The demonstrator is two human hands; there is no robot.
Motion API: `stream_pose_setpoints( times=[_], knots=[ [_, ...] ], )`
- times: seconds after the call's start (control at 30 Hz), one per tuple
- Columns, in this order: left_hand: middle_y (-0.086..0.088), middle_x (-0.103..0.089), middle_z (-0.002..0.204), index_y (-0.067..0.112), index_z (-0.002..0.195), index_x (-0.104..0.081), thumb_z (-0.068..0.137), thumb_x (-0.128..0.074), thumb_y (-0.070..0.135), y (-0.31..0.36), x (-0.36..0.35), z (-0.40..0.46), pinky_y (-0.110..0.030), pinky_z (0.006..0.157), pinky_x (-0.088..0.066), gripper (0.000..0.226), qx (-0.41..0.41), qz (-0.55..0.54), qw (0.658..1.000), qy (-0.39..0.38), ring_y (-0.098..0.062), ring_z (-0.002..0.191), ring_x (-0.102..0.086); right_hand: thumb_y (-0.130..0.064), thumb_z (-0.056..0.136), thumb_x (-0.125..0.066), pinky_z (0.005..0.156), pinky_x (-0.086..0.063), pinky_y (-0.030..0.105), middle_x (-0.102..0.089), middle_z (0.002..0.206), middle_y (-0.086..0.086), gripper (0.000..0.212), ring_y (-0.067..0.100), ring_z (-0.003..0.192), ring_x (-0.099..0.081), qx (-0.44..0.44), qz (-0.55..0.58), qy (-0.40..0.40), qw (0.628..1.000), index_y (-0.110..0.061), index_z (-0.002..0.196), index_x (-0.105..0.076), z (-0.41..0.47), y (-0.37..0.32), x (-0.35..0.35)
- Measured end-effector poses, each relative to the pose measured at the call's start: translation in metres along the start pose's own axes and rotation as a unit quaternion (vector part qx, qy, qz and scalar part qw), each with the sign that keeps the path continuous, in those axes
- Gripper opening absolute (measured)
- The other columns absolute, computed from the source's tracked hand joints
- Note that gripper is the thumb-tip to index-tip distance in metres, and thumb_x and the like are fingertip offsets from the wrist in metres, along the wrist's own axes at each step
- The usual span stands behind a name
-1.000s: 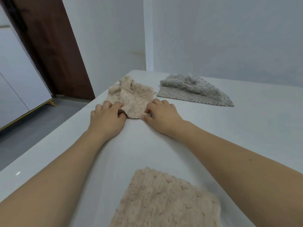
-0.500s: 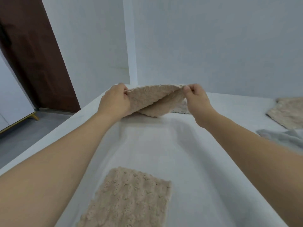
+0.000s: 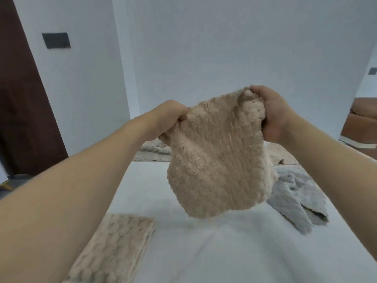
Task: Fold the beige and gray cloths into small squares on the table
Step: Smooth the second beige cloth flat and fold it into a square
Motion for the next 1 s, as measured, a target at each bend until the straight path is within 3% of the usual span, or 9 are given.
stream_pose_setpoints(
  times=[0.1, 0.23, 0.37, 0.53, 0.6, 0.67, 0.77, 0.83, 1.0],
  knots=[
    [-0.007, -0.042, 0.061, 0.013, 0.061, -0.040, 0.057, -0.045, 0.018, 0.013, -0.014, -0.013, -0.022, 0.042, -0.038, 0.008, 0.028, -0.049, 0.998, -0.018, -0.023, 0.040, -0.042, -0.028, 0.086, -0.048, 0.056, -0.050, 0.023, -0.062, 0.068, 0.003, 0.022, 0.020, 0.055, -0.059, 0.002, 0.041, -0.026, 0.999, -0.014, 0.077, -0.062, -0.019, -0.017, 0.018],
    [-0.003, -0.042, 0.059, 0.014, 0.064, -0.042, 0.079, -0.048, 0.011, 0.006, -0.033, -0.005, -0.025, 0.046, -0.038, 0.017, 0.025, 0.064, 0.997, -0.017, -0.022, 0.043, -0.041, -0.029, 0.093, -0.047, 0.054, -0.049, 0.021, -0.061, 0.066, 0.002, 0.023, 0.018, 0.055, -0.058, -0.061, -0.097, -0.004, 0.993, -0.014, 0.085, -0.062, -0.014, 0.013, 0.046],
    [-0.004, -0.042, 0.071, 0.015, 0.068, -0.044, 0.083, -0.051, 0.018, -0.040, -0.064, 0.015, -0.032, 0.063, -0.032, 0.017, 0.006, 0.249, 0.966, -0.074, -0.020, 0.065, -0.038, -0.027, 0.096, -0.050, 0.055, -0.041, 0.029, -0.049, 0.068, 0.003, 0.017, 0.018, 0.058, -0.045, -0.135, -0.289, -0.005, 0.948, -0.013, 0.090, -0.057, 0.003, 0.077, 0.072],
    [-0.006, -0.050, 0.076, 0.011, 0.072, -0.045, 0.093, -0.044, 0.022, -0.130, -0.099, 0.037, -0.032, 0.059, -0.032, 0.024, 0.048, 0.418, 0.898, -0.126, -0.020, 0.065, -0.043, -0.019, 0.096, -0.049, 0.042, -0.032, 0.023, -0.051, 0.064, 0.011, 0.025, 0.021, 0.050, -0.044, -0.149, -0.474, -0.027, 0.867, -0.004, 0.076, -0.052, 0.029, 0.159, 0.086],
    [-0.004, -0.046, 0.076, 0.013, 0.072, -0.040, 0.092, -0.044, 0.020, -0.156, -0.104, 0.047, -0.032, 0.058, -0.030, 0.022, 0.064, 0.426, 0.896, -0.110, -0.020, 0.065, -0.040, -0.016, 0.095, -0.047, 0.051, -0.038, 0.027, -0.056, 0.076, 0.015, 0.021, 0.024, 0.062, -0.049, -0.138, -0.558, -0.035, 0.818, -0.004, 0.081, -0.056, 0.049, 0.189, 0.088],
    [-0.002, -0.048, 0.079, 0.017, 0.072, -0.039, 0.091, -0.044, 0.019, -0.176, -0.105, 0.059, -0.032, 0.062, -0.032, 0.020, 0.079, 0.432, 0.893, -0.097, -0.019, 0.069, -0.042, -0.020, 0.095, -0.046, 0.061, -0.044, 0.031, -0.058, 0.082, 0.011, 0.020, 0.025, 0.071, -0.052, -0.120, -0.585, -0.015, 0.802, -0.008, 0.084, -0.056, 0.070, 0.208, 0.090],
    [-0.003, -0.050, 0.080, 0.018, 0.072, -0.040, 0.089, -0.041, 0.018, -0.193, -0.104, 0.081, -0.035, 0.070, -0.036, 0.016, 0.082, 0.478, 0.870, -0.090, -0.026, 0.088, -0.047, -0.016, 0.095, -0.041, 0.051, -0.035, 0.028, -0.049, 0.071, 0.005, 0.024, 0.019, 0.059, -0.045, -0.111, -0.612, -0.019, 0.783, -0.012, 0.071, -0.043, 0.099, 0.225, 0.085],
    [-0.003, -0.050, 0.083, 0.018, 0.076, -0.045, 0.087, -0.041, 0.018, -0.199, -0.102, 0.097, -0.040, 0.086, -0.038, 0.011, 0.080, 0.503, 0.857, -0.081, -0.030, 0.104, -0.044, -0.018, 0.097, -0.041, 0.051, -0.035, 0.029, -0.050, 0.075, 0.005, 0.021, 0.018, 0.063, -0.047, -0.090, -0.634, -0.016, 0.768, -0.012, 0.077, -0.046, 0.119, 0.228, 0.080],
    [-0.010, -0.051, 0.125, 0.011, 0.117, -0.051, 0.087, -0.044, 0.015, -0.199, -0.100, 0.129, -0.040, 0.099, -0.033, 0.032, 0.033, 0.549, 0.835, 0.024, -0.030, 0.119, -0.040, -0.006, 0.089, -0.041, 0.055, -0.034, 0.027, -0.047, 0.076, 0.007, 0.018, 0.025, 0.072, -0.049, -0.041, -0.682, 0.022, 0.730, -0.007, 0.071, -0.043, 0.161, 0.226, 0.078]
  ],
)
Point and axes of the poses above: each hand's wrist, its own z-axis towards the middle knuckle, its own x-axis out of the back of the hand, y = z × x, the point moved 8 cm from there along z, towards the middle knuckle
